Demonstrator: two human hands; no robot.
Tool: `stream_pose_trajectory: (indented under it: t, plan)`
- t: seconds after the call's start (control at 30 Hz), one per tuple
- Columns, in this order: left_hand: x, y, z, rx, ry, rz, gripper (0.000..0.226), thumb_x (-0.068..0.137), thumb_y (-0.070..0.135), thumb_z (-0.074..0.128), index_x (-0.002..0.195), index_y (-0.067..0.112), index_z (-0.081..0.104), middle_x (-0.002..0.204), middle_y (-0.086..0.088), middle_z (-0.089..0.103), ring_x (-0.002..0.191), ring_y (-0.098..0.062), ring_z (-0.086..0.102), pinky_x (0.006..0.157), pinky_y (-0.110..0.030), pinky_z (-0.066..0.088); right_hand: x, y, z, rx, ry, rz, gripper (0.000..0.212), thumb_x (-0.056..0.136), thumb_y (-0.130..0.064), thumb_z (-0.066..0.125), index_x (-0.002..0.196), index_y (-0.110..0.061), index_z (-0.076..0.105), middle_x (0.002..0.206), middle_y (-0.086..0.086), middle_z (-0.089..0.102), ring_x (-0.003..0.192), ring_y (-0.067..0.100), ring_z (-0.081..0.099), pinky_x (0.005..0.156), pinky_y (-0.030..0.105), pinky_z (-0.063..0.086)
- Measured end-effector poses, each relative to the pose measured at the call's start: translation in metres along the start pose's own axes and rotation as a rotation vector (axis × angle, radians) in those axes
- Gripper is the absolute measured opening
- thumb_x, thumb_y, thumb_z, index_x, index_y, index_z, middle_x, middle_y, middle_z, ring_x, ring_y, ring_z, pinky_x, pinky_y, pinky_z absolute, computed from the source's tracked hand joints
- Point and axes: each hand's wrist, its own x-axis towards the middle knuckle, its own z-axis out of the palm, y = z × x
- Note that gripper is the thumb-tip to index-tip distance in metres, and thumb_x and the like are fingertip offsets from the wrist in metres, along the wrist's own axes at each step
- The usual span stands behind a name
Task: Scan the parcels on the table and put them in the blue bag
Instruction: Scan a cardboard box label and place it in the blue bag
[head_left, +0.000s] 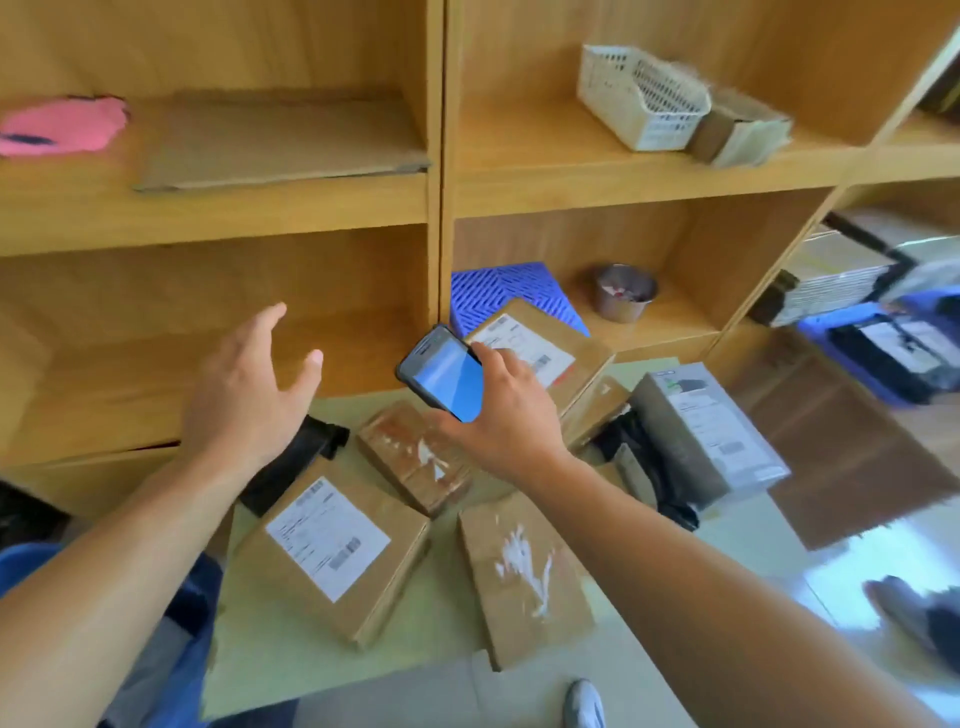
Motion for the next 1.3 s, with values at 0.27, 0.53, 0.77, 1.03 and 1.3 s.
stream_pose_trajectory:
  t: [0.27,0.53,0.77,1.03,1.3]
  plan:
    - [0.009,0.191,0.148,-0.056,-0.115,0.125,0.062,0.096,0.048,0.06,0.152,0.027,0.04,0.152,-0.002,0.049,0.136,-0.032,0.046,0.109,-0.046,0.042,0.04,0.202,-0.096,-0.019,0.071,0.079,0.087,0.071,-0.062,0.07,0.141,-0.018,0.043,0.127,0.002,0.054,0.118,0.027,0.051,0.09,0.041,0.047]
    - [0.02,0.252,0.224,0.141,-0.287,-0.011,0.064,0.088,0.064,0.063,0.145,0.037,0.05,0.164,0.001,0.027,0.144,-0.032,0.033,0.105,-0.048,0.044,0.058,0.313,-0.121,-0.015,-0.074,0.149,0.086,0.072,-0.06,0.067,0.143,-0.02,0.04,0.125,-0.002,0.053,0.115,0.023,0.052,0.093,0.041,0.047]
    - [0.051,0.2,0.204,0.248,-0.364,-0.166,0.07,0.091,0.068,0.057,0.151,0.038,0.037,0.169,-0.003,0.02,0.148,-0.034,0.029,0.107,-0.052,0.043,0.088,0.296,-0.094,0.013,-0.158,0.107,0.086,0.072,-0.06,0.068,0.144,-0.021,0.04,0.125,-0.002,0.053,0.116,0.022,0.052,0.088,0.038,0.049]
    - [0.109,0.155,0.216,0.126,-0.429,-0.29,0.084,0.092,0.067,0.058,0.16,0.029,0.027,0.155,-0.006,0.047,0.139,-0.031,0.048,0.096,-0.048,0.049,0.131,0.274,-0.073,-0.004,-0.114,0.105,0.089,0.071,-0.066,0.067,0.142,-0.021,0.042,0.124,-0.002,0.055,0.112,0.022,0.052,0.086,0.041,0.052]
    - [0.132,0.123,0.25,-0.26,-0.578,-0.255,0.054,0.092,0.05,0.071,0.138,0.023,0.058,0.123,0.008,0.069,0.106,-0.012,0.066,0.083,-0.03,0.052,0.125,0.259,-0.043,-0.057,-0.169,0.161,0.088,0.073,-0.063,0.071,0.143,-0.02,0.041,0.124,0.0,0.054,0.106,0.024,0.055,0.083,0.042,0.051]
